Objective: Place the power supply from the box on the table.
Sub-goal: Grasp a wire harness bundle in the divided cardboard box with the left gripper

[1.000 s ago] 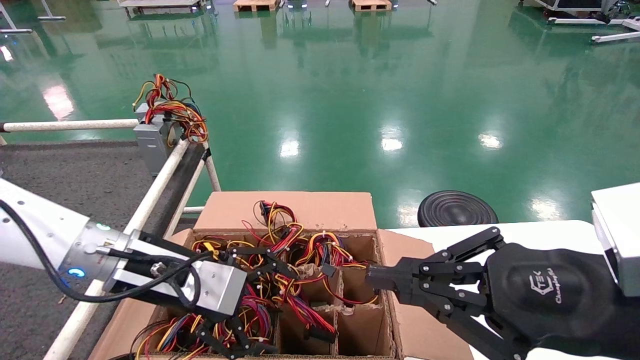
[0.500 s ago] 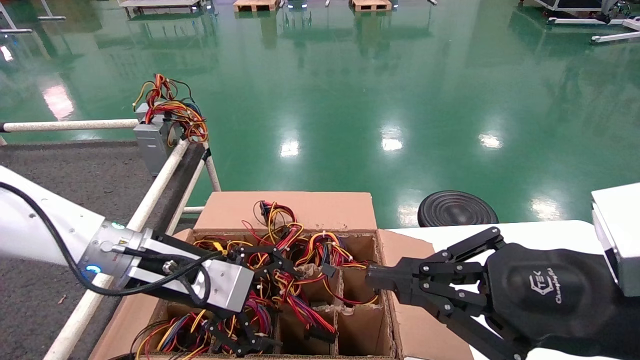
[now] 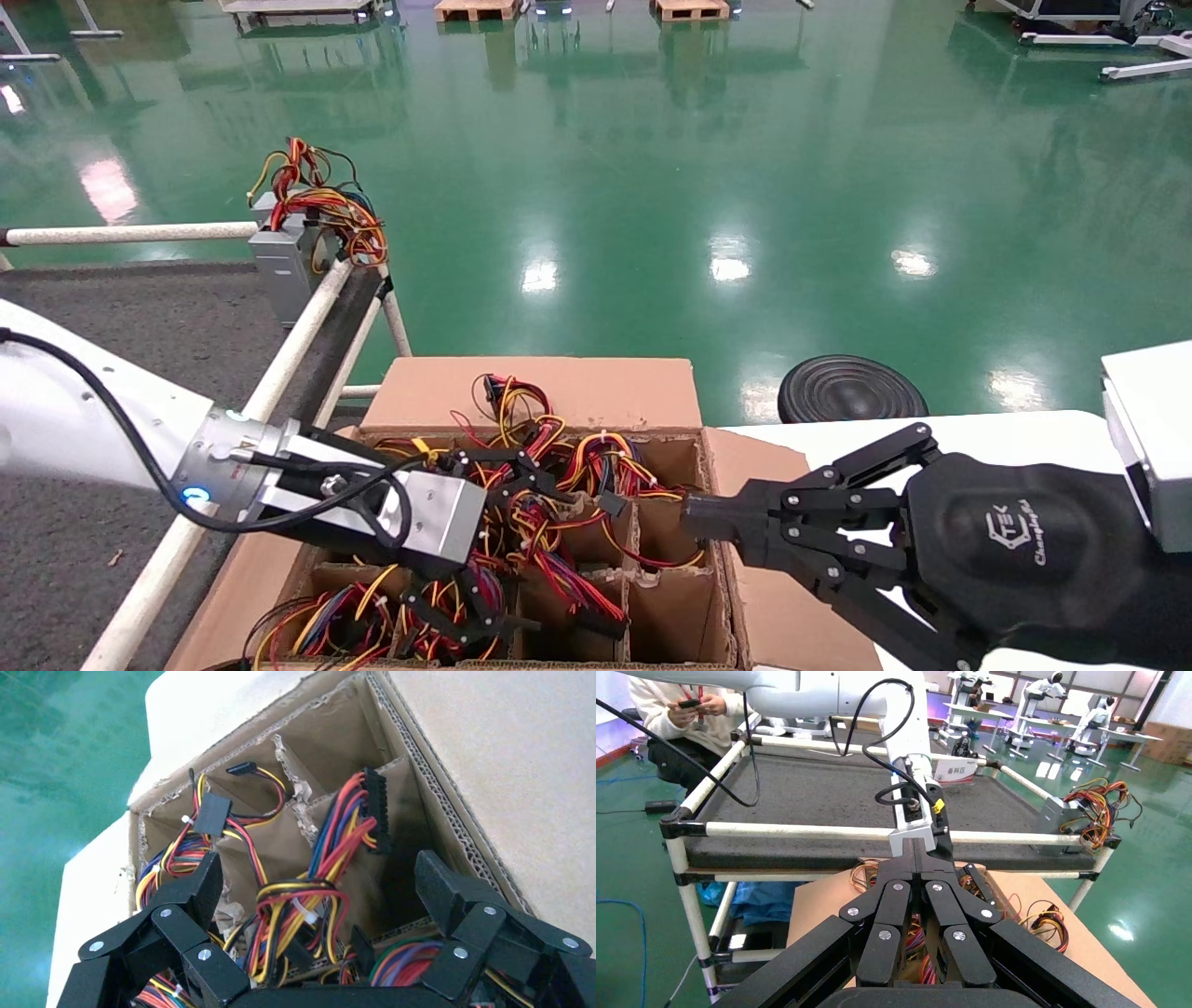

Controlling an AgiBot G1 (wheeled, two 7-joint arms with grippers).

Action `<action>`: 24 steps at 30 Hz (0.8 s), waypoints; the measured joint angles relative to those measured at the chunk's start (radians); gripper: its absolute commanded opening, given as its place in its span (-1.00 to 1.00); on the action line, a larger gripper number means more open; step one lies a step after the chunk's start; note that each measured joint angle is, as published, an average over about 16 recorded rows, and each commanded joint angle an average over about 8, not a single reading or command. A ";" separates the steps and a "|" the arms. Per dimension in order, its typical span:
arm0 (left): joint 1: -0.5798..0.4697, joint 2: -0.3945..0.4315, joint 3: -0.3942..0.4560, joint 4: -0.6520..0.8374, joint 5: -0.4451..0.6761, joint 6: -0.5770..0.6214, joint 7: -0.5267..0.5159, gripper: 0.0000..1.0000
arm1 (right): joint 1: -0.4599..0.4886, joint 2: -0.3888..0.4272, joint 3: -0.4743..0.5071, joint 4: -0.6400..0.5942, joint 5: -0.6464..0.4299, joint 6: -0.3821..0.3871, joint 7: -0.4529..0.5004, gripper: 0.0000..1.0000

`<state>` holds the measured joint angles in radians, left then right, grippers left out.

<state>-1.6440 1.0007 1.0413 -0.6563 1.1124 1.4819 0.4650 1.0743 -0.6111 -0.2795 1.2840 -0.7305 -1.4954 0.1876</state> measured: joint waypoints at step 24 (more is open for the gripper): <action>-0.004 0.036 0.022 0.083 -0.047 0.010 0.029 -1.00 | 0.000 0.000 0.000 0.000 0.000 0.000 0.000 -1.00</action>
<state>-1.6475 1.0370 1.0636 -0.5728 1.0653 1.4920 0.4941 1.0743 -0.6111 -0.2795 1.2840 -0.7305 -1.4954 0.1876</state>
